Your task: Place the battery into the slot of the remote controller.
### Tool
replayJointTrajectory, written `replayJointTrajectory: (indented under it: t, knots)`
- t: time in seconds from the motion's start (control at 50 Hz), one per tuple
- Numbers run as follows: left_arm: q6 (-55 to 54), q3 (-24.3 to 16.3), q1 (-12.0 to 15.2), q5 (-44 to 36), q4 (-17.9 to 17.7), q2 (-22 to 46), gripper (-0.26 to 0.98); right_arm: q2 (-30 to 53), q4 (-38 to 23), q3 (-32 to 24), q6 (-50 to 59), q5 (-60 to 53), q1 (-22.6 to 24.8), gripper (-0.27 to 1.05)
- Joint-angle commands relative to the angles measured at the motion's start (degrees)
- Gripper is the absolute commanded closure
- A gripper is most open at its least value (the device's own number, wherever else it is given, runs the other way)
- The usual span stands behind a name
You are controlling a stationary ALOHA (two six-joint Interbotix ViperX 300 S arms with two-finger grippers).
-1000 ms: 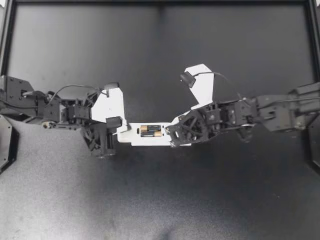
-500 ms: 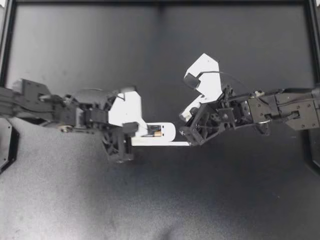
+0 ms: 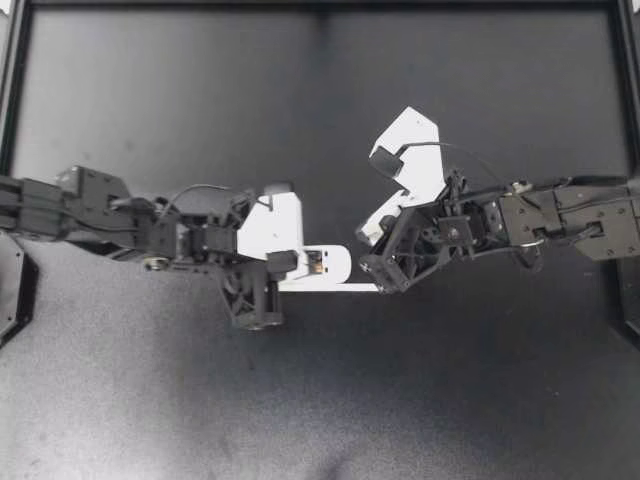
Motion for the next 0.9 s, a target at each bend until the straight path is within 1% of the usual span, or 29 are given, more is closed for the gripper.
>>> replayJointTrajectory:
  t: [0.0, 0.16, 0.3, 0.42, 0.64, 0.88]
  knots:
    - [0.09, 0.09, 0.09, -0.26, 0.09, -4.66, 0.88, -2.81, -2.46, -0.44, -1.05, -0.44, 0.09, 0.92]
    - [0.09, 1.67, 0.09, -0.7, 0.09, -11.51, 0.88, -5.89, -5.8, -0.35, -6.33, -2.2, 0.62, 0.92]
    - [0.18, 3.08, 0.09, -1.14, 0.09, -16.79, 0.88, -6.94, -6.42, -0.18, -12.13, -6.68, 1.67, 0.92]
    - [0.09, 4.66, 0.09, -2.64, 0.09, -20.04, 0.88, -7.03, -6.42, 0.18, -15.12, -8.44, 2.46, 0.92]
    - [0.18, 7.21, 0.09, -4.39, 0.09, -22.85, 0.88, -7.12, -6.42, 0.26, -17.14, -9.32, 3.34, 0.92]
    - [0.7, 7.21, 0.09, -4.83, 0.09, -22.15, 0.88, -7.29, -6.42, 0.18, -17.05, -9.32, 3.34, 0.92]
